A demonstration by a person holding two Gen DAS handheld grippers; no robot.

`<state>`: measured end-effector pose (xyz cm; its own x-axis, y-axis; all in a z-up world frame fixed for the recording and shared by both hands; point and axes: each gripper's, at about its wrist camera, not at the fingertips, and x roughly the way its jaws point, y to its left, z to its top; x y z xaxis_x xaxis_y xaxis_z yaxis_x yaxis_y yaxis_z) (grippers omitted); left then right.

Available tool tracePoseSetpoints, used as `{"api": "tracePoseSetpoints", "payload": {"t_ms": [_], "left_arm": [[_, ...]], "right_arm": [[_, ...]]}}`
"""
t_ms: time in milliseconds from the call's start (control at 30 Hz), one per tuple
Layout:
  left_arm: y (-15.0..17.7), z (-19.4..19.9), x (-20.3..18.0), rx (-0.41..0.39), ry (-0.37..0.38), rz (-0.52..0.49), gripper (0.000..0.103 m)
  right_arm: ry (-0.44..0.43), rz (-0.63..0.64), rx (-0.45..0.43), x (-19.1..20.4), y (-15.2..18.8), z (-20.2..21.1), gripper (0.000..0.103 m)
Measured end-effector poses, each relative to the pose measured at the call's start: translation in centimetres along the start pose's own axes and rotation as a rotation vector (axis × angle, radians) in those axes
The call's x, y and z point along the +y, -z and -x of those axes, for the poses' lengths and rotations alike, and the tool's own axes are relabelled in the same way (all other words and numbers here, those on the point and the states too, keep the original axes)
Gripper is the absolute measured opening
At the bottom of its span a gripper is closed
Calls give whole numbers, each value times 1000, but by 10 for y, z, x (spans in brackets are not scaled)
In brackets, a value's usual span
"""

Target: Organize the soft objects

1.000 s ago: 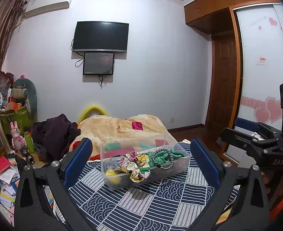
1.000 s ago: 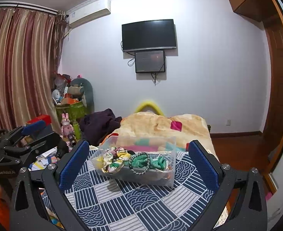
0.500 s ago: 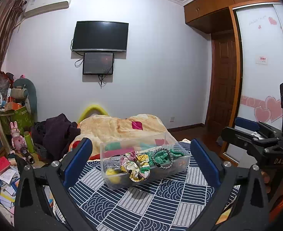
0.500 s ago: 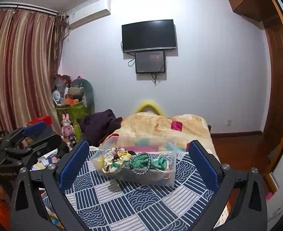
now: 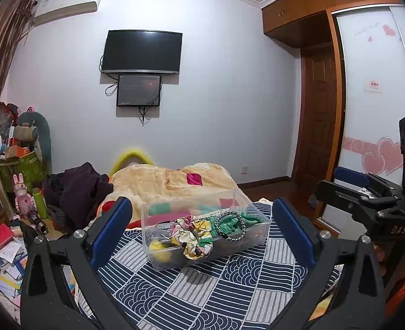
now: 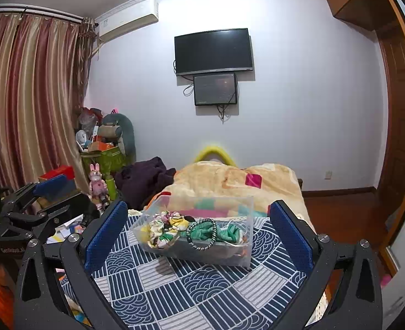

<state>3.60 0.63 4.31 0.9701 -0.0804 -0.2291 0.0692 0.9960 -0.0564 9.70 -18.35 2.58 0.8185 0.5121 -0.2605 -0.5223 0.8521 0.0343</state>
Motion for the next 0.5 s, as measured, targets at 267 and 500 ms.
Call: {"api": "tracePoseSetpoints", "payload": {"t_ms": [267,500], "left_arm": [[1,0,-3,9,2,-19,103],[2,-1,0,18,12,-2,103]], "right_arm": [[2,1,1,2,-2,0,103],[1,0,2,1,-2,-1,103]]}}
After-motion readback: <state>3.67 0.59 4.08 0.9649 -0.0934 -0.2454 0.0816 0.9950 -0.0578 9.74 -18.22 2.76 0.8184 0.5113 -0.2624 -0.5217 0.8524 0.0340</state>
